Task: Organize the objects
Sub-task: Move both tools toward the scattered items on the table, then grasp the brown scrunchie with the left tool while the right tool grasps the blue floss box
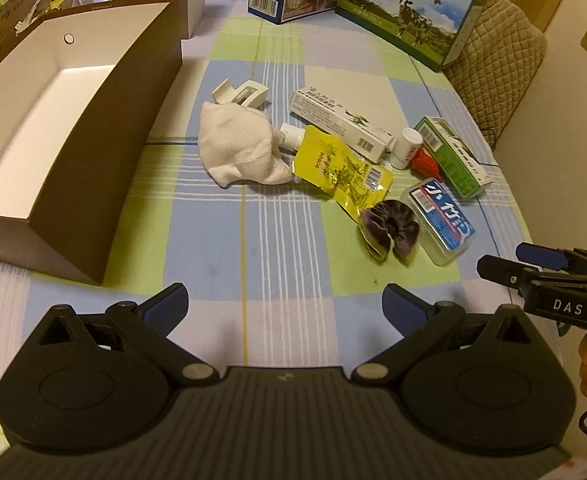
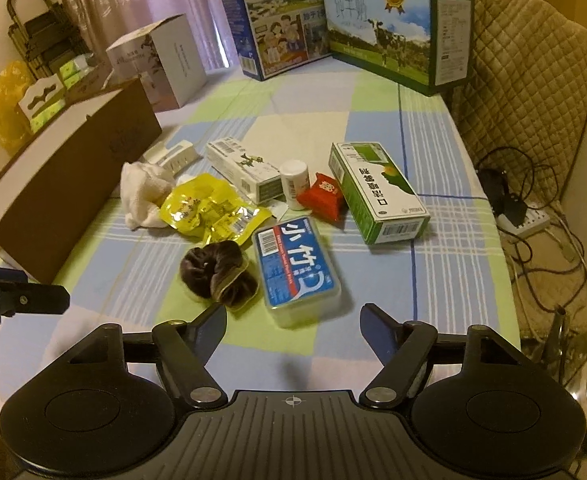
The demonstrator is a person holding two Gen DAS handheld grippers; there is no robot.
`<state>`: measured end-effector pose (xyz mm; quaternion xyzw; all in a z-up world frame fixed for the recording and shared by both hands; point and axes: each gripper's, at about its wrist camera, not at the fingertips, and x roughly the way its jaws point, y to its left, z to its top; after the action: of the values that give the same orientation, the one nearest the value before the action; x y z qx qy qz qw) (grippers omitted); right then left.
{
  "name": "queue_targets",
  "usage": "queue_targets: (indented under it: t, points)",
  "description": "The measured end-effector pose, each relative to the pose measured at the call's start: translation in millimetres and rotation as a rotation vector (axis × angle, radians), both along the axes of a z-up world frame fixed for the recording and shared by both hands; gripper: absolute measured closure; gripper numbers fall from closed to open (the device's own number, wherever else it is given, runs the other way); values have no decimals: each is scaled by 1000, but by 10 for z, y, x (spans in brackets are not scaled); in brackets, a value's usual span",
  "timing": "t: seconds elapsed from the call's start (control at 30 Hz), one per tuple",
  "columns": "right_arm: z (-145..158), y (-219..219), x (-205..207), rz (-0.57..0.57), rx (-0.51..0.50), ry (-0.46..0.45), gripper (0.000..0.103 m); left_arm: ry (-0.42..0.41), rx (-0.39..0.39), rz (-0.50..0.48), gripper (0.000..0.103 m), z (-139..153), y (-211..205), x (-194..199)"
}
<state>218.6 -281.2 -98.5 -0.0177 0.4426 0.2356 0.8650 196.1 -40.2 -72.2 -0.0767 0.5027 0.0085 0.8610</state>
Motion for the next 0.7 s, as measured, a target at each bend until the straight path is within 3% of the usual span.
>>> queue_targets:
  t: [0.63,0.67,0.7]
  points:
    - [-353,187,423,98,-70,-7,32,34,16,9,1,-244,-81,293]
    - [-370,198,436,104,-73,-6,35,35,16,7,1,-257,-93,312]
    - [-384,209,442,111,-77,-6,45,37,15,5,1,-273,-109,335]
